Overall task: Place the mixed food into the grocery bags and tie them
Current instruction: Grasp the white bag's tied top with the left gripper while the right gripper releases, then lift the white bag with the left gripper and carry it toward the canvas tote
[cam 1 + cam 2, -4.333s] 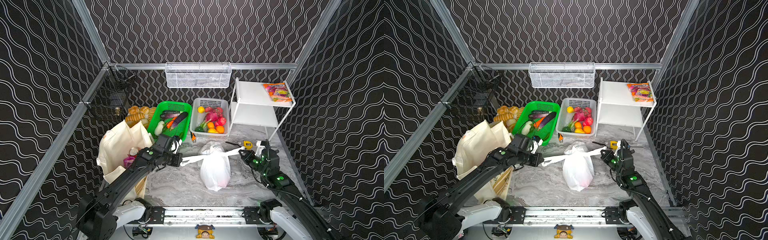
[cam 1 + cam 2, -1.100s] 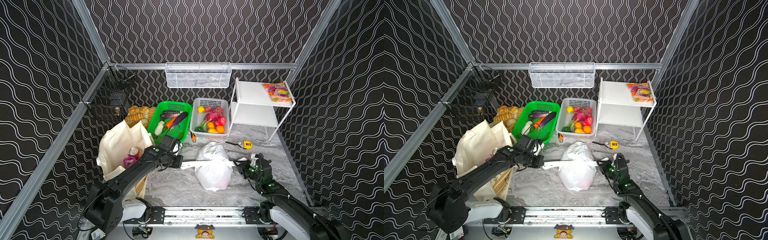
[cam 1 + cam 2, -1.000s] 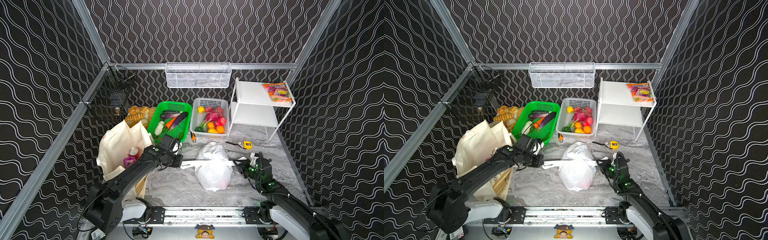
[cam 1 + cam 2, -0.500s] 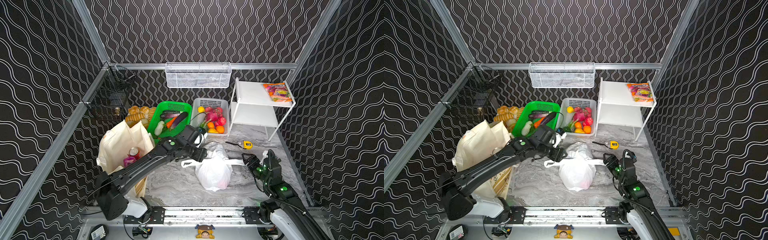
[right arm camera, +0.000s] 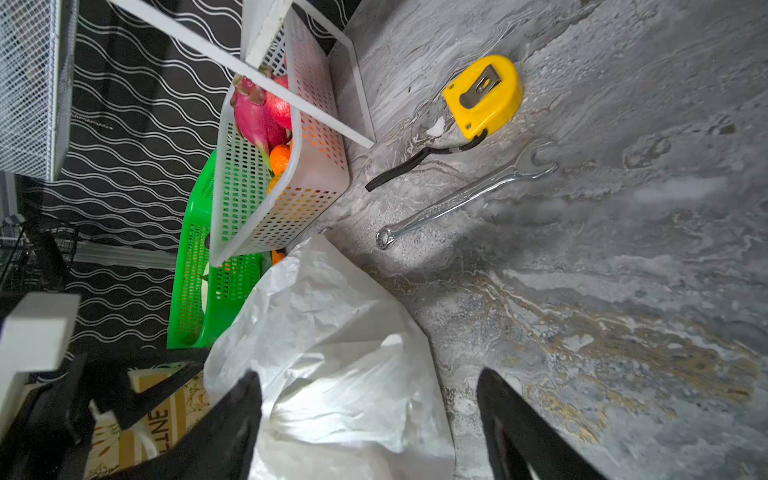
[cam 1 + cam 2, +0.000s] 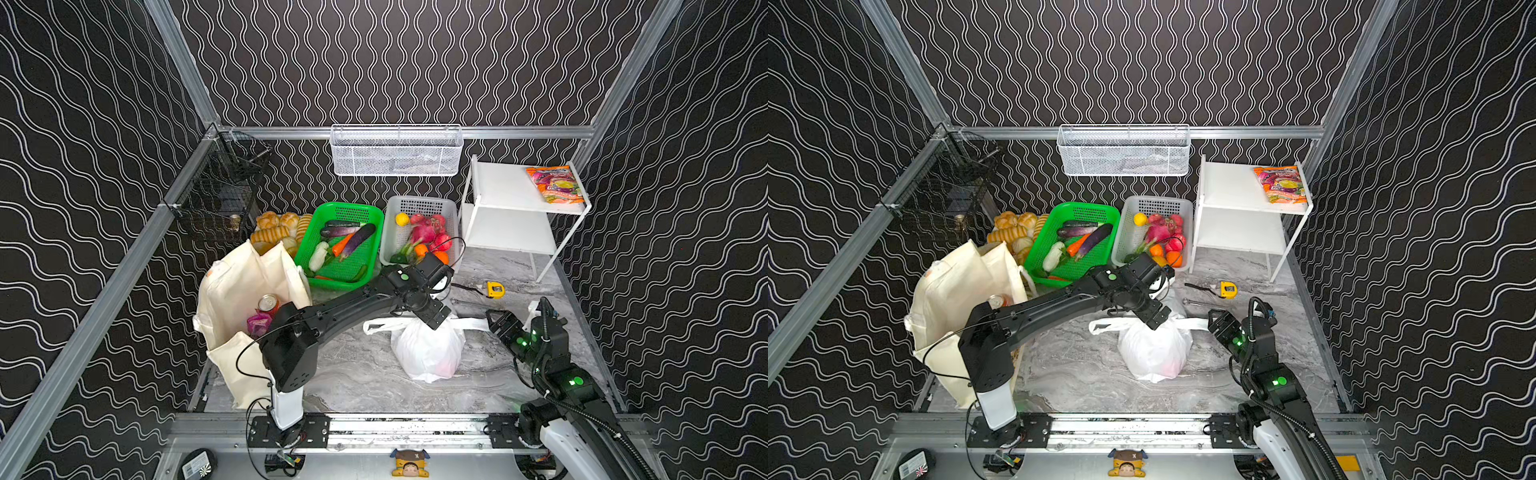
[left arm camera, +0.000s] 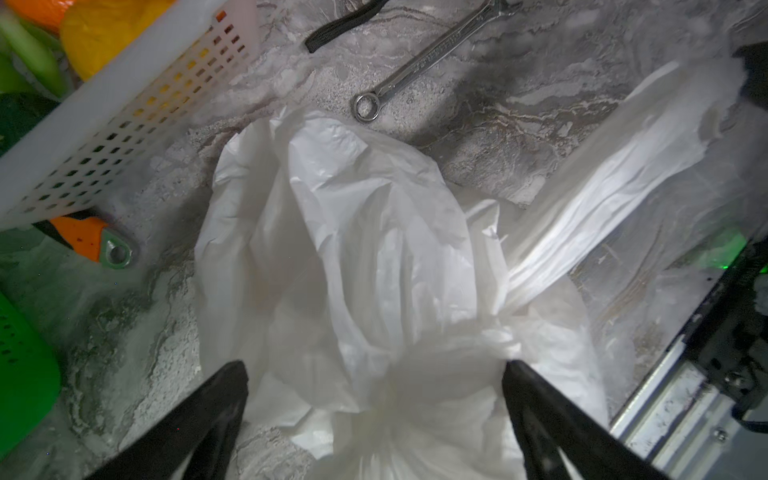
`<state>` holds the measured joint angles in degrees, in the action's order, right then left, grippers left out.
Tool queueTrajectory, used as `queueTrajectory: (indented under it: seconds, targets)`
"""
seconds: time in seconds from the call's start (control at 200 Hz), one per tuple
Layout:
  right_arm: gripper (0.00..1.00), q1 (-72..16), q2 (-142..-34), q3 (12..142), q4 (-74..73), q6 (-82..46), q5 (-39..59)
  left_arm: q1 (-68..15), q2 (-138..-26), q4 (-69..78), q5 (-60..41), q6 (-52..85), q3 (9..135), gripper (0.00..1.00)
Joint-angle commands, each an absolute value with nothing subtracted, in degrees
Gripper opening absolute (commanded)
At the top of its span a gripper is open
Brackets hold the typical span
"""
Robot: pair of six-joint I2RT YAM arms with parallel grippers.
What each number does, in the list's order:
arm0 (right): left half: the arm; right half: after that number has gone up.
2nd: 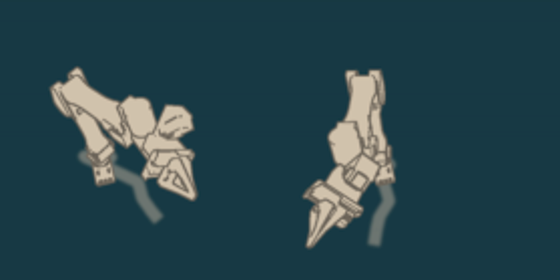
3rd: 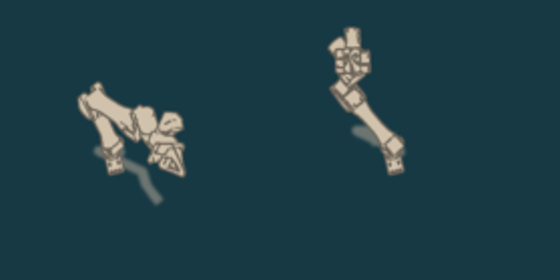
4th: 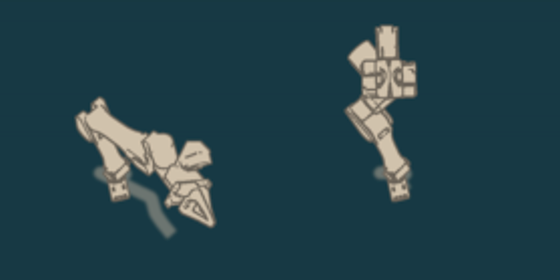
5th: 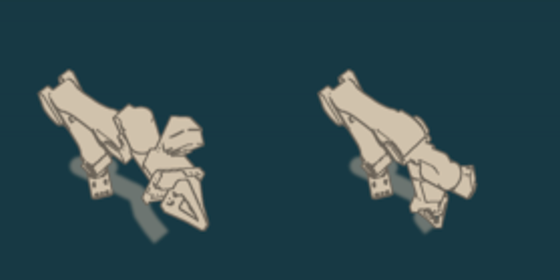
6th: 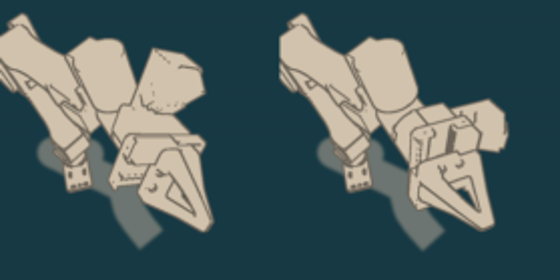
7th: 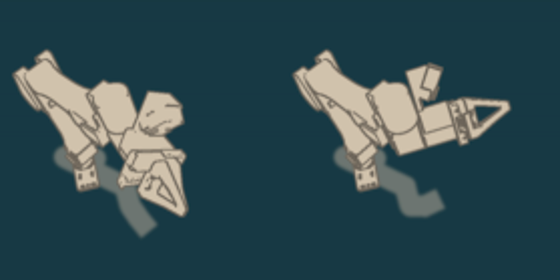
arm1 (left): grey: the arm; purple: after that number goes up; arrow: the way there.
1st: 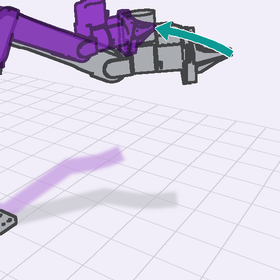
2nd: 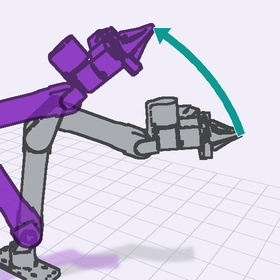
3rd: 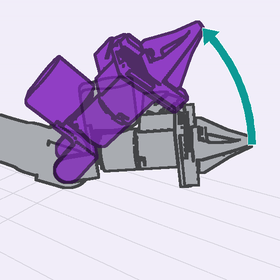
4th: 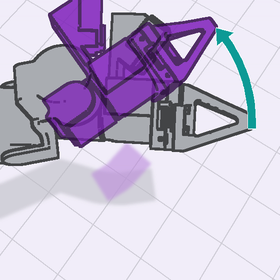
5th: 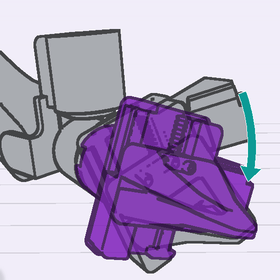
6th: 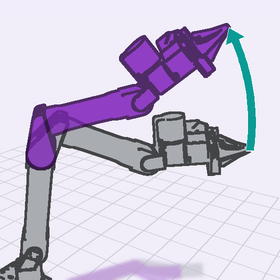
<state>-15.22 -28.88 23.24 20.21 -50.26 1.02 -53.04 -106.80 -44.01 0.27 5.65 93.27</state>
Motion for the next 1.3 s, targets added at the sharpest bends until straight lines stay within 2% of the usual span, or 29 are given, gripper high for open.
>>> queueTrajectory:
  seconds: [0.0, 0.37, 0.405, 0.481, 0.546, 0.641, 0.706, 0.761, 0.861, 1.081, 1.296]
  targets:
    - [0.82, -15.3, -29.3, 23.2, 18.9, -48.8, 3.4, -53.1, -108.7, -47.3, -3.9, 2.6, 95.1, 0.99]
    - [0.82, -15.2, -32.6, 25.0, 19.1, -49.2, 5.4, -53.2, -111.7, -50.0, -11.4, 1.1, 94.5, 0.99]
    - [0.81, -15.3, -32.7, 25.3, 19.1, -49.3, 5.5, -53.2, -111.2, -49.6, -11.6, 0.9, 93.8, 0.96]
    - [0.81, -15.2, -33.4, 26.0, 19.2, -49.5, 5.3, -53.3, -110.2, -49.0, -11.7, 0.7, 92.8, 0.86]
    - [0.81, -15.2, -34.0, 26.6, 19.7, -49.6, 5.1, -53.2, -109.5, -48.8, -13.1, 0.3, 92.0, 0.73]
    - [0.81, -15.3, -34.4, 26.8, 19.7, -50.0, 5.4, -53.2, -109.2, -49.1, -14.6, -0.3, 91.7, 0.38]
    - [0.81, -15.3, -34.4, 27.1, 19.9, -50.1, 5.7, -53.2, -108.5, -48.8, -14.7, -0.3, 91.1, 0.22]
    - [0.81, -15.3, -33.9, 26.9, 20.0, -50.4, 5.4, -53.2, -107.6, -48.2, -14.7, -0.1, 90.8, 0.12]
    - [0.81, -15.2, -32.6, 26.5, 20.6, -50.7, 4.7, -53.2, -105.7, -47.7, -15.2, 0.0, 90.9, 0.0]
    - [0.81, -15.2, -29.7, 26.6, 22.6, -50.0, 1.2, -53.2, -99.0, -46.4, -14.4, 0.5, 90.5, 0.0]
    - [0.81, -15.2, -27.5, 27.1, 22.4, -47.6, -1.8, -53.2, -89.3, -45.6, -8.9, -0.8, 92.1, 0.0]
